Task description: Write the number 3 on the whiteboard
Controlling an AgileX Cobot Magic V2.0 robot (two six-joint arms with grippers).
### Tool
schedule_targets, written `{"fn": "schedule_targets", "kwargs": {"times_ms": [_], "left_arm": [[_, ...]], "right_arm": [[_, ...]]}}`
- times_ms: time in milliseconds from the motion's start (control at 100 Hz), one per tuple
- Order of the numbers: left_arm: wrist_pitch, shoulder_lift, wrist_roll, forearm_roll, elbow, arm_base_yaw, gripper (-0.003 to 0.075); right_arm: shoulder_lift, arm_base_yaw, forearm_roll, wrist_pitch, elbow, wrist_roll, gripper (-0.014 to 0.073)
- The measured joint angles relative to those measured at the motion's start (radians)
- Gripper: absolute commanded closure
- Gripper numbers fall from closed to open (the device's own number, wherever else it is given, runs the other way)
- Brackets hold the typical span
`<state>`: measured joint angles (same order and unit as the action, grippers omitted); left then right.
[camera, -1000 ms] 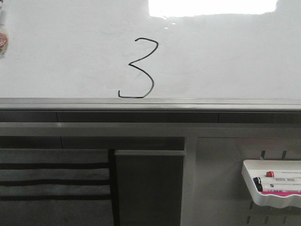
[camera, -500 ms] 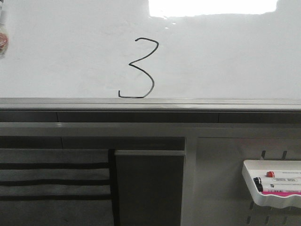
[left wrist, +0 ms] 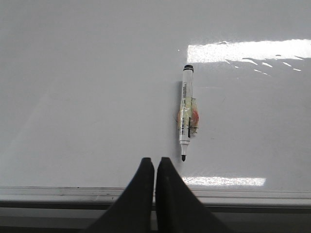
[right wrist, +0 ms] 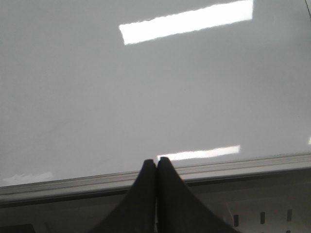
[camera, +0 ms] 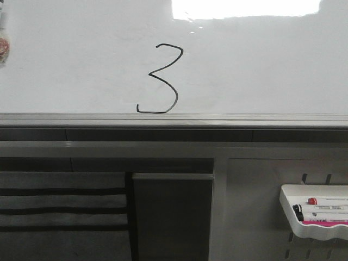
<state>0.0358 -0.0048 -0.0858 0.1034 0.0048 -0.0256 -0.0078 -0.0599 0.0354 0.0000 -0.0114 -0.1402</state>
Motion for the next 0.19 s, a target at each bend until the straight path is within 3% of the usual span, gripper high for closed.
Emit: {"fn": "schedule_targets", "kwargs": {"times_ms": [190], "left_arm": [[0.000, 0.000, 0.000, 0.000, 0.000, 0.000, 0.0741]], "right_arm": [[0.000, 0.000, 0.000, 0.000, 0.000, 0.000, 0.0663]]}}
